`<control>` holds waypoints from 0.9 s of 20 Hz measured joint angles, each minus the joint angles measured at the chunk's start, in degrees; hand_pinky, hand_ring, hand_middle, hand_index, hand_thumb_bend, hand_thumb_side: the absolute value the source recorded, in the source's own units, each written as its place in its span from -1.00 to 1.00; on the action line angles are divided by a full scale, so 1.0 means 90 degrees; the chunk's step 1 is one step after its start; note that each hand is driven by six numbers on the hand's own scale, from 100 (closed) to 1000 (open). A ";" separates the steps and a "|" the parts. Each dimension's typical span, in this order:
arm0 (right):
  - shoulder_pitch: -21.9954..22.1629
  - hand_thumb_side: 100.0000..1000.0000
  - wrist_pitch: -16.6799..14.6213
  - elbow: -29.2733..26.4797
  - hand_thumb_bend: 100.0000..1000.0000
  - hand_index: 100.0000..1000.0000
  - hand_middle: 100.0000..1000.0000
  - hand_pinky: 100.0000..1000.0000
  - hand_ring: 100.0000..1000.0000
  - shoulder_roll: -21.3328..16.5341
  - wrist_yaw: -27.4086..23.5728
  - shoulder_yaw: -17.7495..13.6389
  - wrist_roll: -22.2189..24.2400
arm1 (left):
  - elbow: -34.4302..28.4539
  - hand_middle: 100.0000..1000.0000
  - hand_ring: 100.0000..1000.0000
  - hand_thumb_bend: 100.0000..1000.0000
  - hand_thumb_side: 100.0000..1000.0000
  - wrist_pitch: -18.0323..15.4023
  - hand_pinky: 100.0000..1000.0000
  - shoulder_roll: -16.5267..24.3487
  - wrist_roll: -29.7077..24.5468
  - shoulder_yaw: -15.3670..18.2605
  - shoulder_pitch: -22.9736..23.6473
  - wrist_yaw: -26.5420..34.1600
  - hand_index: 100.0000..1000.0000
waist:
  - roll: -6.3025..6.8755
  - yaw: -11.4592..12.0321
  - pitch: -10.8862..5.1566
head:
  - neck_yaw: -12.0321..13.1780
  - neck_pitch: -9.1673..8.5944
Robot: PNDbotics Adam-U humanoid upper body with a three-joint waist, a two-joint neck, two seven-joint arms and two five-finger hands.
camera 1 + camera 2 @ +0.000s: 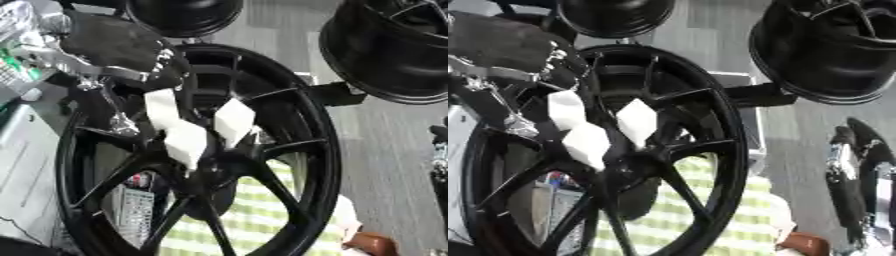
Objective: Pull the pin out of the wheel hub.
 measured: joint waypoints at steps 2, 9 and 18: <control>0.0000 0.36 -0.0001 0.0000 -1.00 0.62 0.34 0.86 0.71 0.0001 -0.0006 -0.0005 0.0000 | 0.0031 0.55 0.54 -0.33 -0.76 -0.0007 0.59 0.0000 0.0007 -0.0003 0.0003 -0.0079 0.46 | 0.0000 0.0000 0.0000 | 0.0004 0.0000; 0.0000 0.38 -0.0014 0.0000 -1.00 0.62 0.34 0.86 0.71 0.0003 -0.0013 -0.0015 0.0013 | -0.0031 0.42 0.47 -0.41 -0.78 -0.0036 0.51 0.0000 0.0036 -0.0001 0.0005 -0.0106 0.39 | 0.0000 0.0001 -0.0008 | 0.0030 0.0000; -0.0001 0.38 -0.0031 0.0000 -1.00 0.62 0.34 0.86 0.71 0.0009 -0.0055 -0.0030 0.0020 | -0.0135 0.32 0.41 -0.44 -0.81 -0.0052 0.44 0.0000 0.0052 -0.0001 0.0003 0.0077 0.34 | -0.0002 -0.0004 -0.0010 | 0.0089 -0.0004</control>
